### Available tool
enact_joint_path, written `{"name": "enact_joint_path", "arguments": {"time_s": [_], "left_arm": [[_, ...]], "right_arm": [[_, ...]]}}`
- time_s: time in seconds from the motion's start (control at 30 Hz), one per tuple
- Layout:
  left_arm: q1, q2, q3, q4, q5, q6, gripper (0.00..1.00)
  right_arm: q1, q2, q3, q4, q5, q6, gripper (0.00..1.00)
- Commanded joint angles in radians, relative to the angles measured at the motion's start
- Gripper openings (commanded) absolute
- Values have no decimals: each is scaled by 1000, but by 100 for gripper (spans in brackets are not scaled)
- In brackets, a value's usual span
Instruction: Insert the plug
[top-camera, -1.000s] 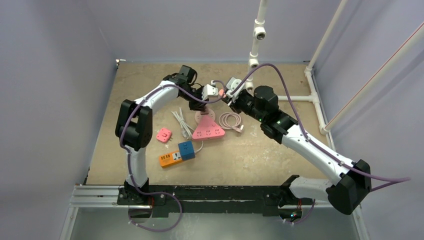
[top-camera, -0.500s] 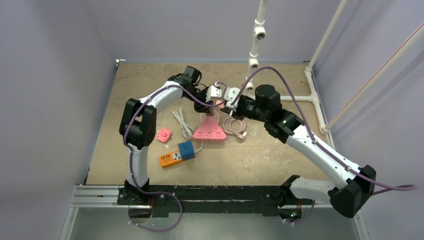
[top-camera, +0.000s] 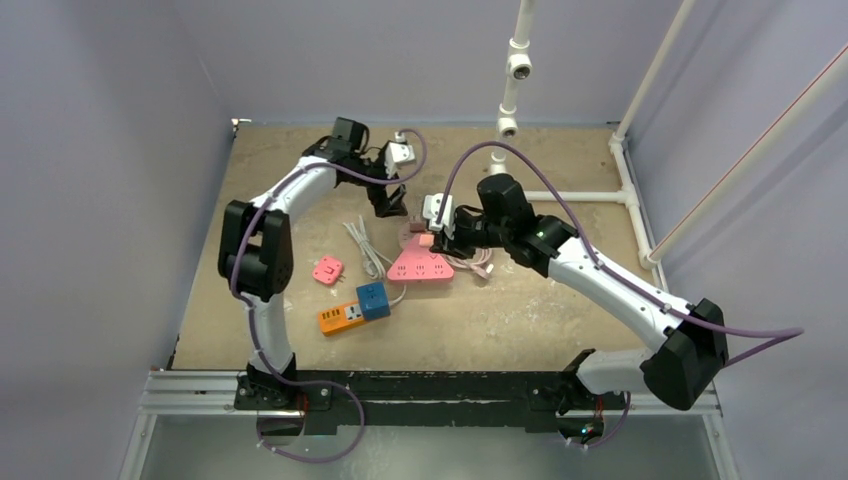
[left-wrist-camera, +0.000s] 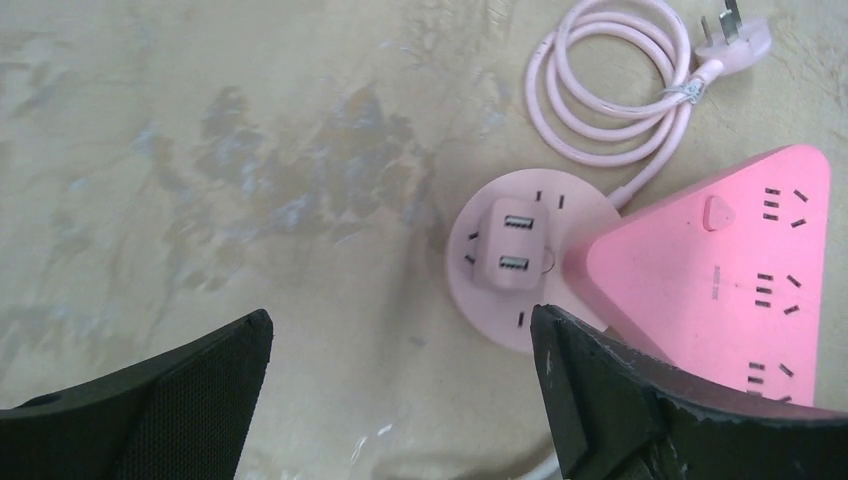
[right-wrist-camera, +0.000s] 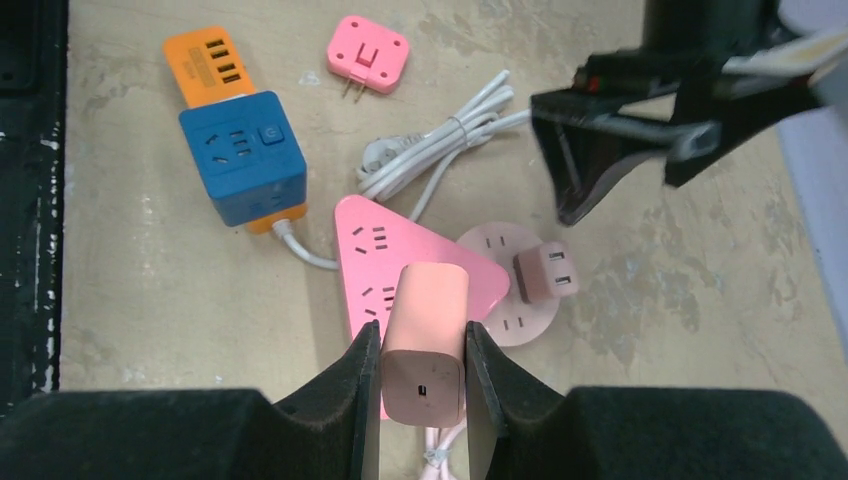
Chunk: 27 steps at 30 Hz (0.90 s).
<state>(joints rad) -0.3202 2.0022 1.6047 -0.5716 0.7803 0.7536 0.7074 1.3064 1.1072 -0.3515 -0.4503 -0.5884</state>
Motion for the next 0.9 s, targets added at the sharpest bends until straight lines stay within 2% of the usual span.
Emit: {"name": "enact_joint_path", "arguments": {"time_s": [0.0,0.2,0.37,0.5,0.6,0.73,0.87], "left_arm": [[52,-138,-31,57,85,-73,99],[59,-254,-72,-127,179,47,99],[57,-384,-147,-299,281,295,99],[48,-438,-162,-403,267,475,99],[35,-422,-126,-547,258,606,99],[18,-399,-104,-623,264,628,99],[6,-451,-148,-531,273,545,96]], "right_arm": [[26,-13,46,-19,-30,-2,0],[106,80,102,-99,45,37,0],[110,85,133,-14,-50,50,0],[110,98,158,48,-104,47,0],[110,123,178,70,-103,52,0],[109,146,193,97,-97,70,0],[108,149,190,136,-99,101,0]]}}
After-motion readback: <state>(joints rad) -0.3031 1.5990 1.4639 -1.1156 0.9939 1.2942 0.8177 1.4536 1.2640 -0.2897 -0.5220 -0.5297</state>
